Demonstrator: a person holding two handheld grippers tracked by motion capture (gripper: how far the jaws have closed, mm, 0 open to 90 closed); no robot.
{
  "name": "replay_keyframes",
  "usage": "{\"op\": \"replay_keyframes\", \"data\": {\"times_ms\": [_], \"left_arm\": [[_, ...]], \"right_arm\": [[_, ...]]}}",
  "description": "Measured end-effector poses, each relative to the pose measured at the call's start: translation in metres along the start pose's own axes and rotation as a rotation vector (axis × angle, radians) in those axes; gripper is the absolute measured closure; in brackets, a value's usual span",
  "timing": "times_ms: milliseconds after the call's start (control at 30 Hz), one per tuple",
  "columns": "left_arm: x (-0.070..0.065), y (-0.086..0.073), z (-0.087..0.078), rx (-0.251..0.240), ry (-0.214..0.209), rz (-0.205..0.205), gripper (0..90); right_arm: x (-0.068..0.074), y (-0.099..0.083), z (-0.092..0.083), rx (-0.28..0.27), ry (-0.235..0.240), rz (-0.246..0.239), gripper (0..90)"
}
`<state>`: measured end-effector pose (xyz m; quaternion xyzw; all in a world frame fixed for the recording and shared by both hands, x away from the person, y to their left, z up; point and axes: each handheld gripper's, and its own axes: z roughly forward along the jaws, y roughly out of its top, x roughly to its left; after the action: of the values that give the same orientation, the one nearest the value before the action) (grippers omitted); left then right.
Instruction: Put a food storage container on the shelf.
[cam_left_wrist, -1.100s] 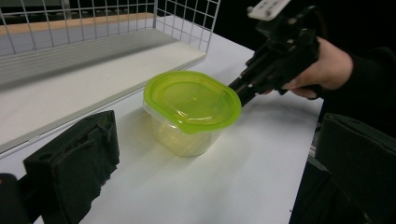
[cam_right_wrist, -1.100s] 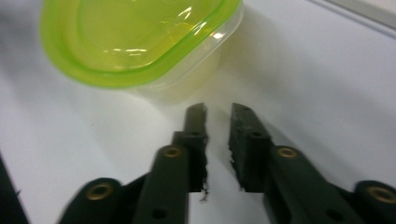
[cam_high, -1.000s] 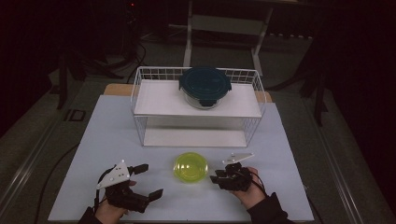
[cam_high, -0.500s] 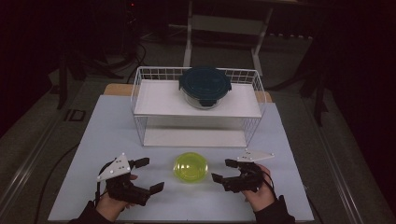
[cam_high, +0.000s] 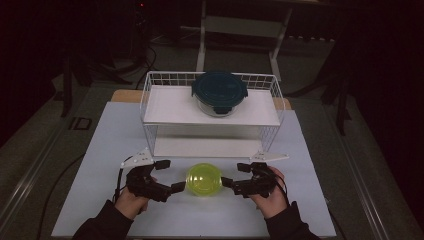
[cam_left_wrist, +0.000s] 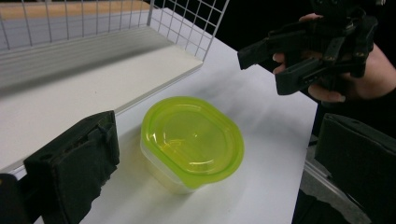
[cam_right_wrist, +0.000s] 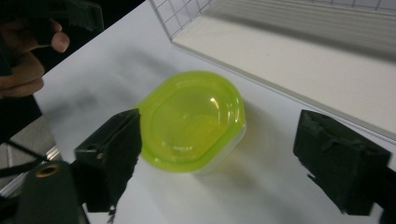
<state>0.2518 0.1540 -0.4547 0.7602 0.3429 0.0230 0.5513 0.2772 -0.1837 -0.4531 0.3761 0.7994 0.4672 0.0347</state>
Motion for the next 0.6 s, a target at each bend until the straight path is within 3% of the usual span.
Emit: {"op": "replay_keyframes", "data": {"times_ms": [167, 200, 300, 333, 400, 500, 567, 600], "left_arm": [[0.004, 0.003, 0.007, 0.006, 0.002, -0.042, 0.0], [0.009, 0.003, 0.012, 0.014, -0.004, -0.082, 0.0], [0.013, 0.002, 0.016, 0.032, 0.004, -0.116, 3.2], [0.018, 0.000, 0.021, 0.047, -0.008, -0.163, 3.5], [0.024, -0.003, 0.025, 0.062, -0.007, -0.213, 5.1], [0.032, -0.008, 0.031, 0.086, -0.010, -0.315, 14.7], [0.037, -0.011, 0.036, 0.125, -0.016, -0.354, 19.0], [0.037, -0.011, 0.036, 0.125, -0.016, -0.354, 24.8]], "right_arm": [[-0.001, 0.002, 0.009, 0.014, 0.005, 0.042, 13.7], [-0.004, 0.002, 0.014, 0.022, 0.011, 0.080, 13.9], [-0.007, 0.002, 0.018, 0.033, 0.018, 0.110, 14.5], [-0.010, 0.001, 0.022, 0.051, 0.027, 0.157, 17.0], [-0.014, -0.002, 0.026, 0.052, 0.032, 0.196, 22.0], [-0.022, -0.006, 0.032, 0.068, 0.051, 0.275, 29.6], [-0.025, -0.009, 0.035, 0.075, 0.059, 0.316, 34.1], [-0.025, -0.009, 0.035, 0.075, 0.059, 0.316, 34.1]]}}
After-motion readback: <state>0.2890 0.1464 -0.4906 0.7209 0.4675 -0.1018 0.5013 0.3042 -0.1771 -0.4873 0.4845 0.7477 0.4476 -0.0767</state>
